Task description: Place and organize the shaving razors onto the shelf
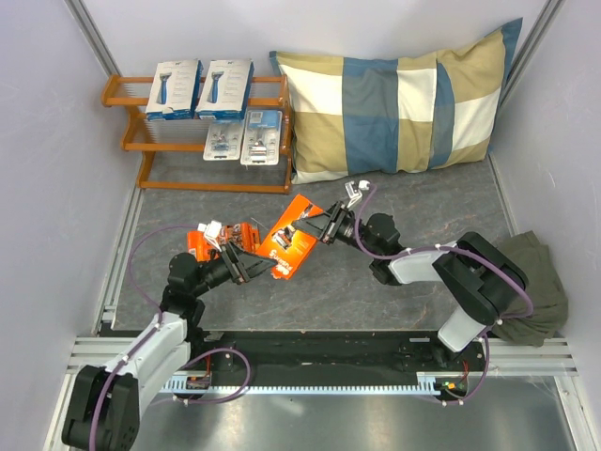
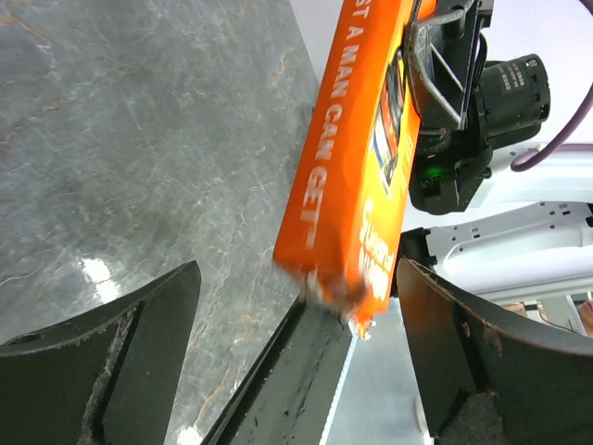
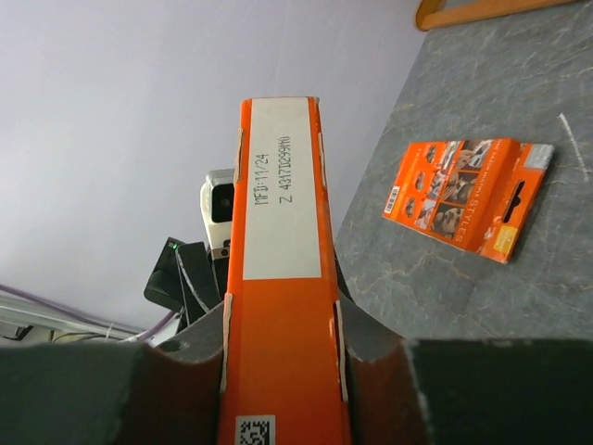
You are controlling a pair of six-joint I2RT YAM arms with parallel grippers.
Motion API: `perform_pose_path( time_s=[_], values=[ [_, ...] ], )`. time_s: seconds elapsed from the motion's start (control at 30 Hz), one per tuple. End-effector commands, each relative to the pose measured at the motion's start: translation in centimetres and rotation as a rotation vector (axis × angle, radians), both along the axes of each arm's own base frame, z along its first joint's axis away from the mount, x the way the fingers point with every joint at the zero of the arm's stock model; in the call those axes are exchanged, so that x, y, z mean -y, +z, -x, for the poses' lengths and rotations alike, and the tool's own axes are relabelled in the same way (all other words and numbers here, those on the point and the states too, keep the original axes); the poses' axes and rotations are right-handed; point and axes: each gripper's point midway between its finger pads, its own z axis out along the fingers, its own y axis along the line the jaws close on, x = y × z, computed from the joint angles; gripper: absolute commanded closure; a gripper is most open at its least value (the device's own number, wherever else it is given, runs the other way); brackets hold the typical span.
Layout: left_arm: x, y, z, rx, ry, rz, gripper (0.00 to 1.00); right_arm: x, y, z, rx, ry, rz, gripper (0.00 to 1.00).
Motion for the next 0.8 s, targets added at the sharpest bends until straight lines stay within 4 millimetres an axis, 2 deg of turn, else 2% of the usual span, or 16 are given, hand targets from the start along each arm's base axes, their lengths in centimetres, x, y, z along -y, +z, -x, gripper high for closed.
perform_pose_path(
  time_s=[0.0, 0.33, 0.37, 0.47, 0.63, 0.73, 0.77],
  values=[
    [0.8, 1.7, -0.5, 0.057, 0.012, 0.036, 0.1, -0.9, 3.5, -0.1, 0.087, -0.001, -0.089, 0.92],
    [3.5, 2.5, 0.2, 0.077, -0.048, 0.068, 0.25, -0.5, 3.7, 0.1, 0.077, -0.042, -0.1, 0.93],
    [3.5, 2.6, 0.2, 0.084, -0.052, 0.071, 0.31, -0.3, 4.0, 0.1, 0.082, -0.048, -0.106, 0.93],
    [3.6, 2.8, 0.2, 0.087, -0.053, 0.076, 0.4, -0.2, 4.1, 0.1, 0.085, -0.055, -0.104, 0.92],
    [3.5, 3.1, 0.2, 0.102, -0.043, 0.082, 0.5, -0.4, 4.4, 0.2, 0.093, -0.04, -0.107, 0.92],
    [3.5, 3.2, 0.3, 0.104, -0.043, 0.082, 0.61, -0.5, 4.5, 0.4, 0.096, -0.031, -0.115, 0.9],
    [3.4, 3.2, 0.3, 0.107, -0.04, 0.082, 0.69, -0.5, 4.3, 0.3, 0.094, -0.03, -0.112, 0.87]
  ],
)
